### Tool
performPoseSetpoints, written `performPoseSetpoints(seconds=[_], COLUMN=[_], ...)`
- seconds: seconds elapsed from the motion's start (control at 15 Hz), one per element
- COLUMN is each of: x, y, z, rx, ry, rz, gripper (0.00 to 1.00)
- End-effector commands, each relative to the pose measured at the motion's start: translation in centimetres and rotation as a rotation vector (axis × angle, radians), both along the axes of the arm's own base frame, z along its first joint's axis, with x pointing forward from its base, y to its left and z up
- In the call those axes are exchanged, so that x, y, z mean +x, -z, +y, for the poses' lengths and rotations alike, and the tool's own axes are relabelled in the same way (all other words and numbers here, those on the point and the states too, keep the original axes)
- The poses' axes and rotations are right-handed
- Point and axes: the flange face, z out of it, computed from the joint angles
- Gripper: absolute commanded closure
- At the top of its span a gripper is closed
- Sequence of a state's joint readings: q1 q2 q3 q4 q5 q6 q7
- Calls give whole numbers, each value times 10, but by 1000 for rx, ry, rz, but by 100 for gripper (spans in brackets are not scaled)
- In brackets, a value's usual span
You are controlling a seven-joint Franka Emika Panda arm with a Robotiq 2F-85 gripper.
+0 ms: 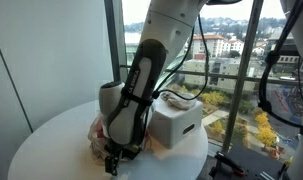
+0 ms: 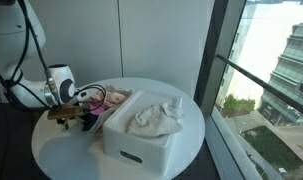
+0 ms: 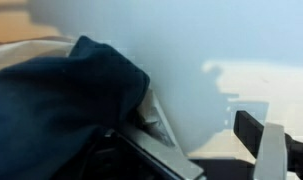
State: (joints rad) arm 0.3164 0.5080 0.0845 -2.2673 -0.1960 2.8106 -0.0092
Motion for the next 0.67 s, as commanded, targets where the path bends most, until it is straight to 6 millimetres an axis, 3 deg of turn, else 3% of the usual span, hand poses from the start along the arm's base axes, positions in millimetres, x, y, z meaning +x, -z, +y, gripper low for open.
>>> performPoseSetpoints(seconds=[0.0,0.07,0.6], x=[11,12,13], y=[9,10,2], z=[-4,-4,-7], rx=[-28,-27,-16], ry=[20,21,44], rz=[-9,-4,-12], gripper=[24,25,85])
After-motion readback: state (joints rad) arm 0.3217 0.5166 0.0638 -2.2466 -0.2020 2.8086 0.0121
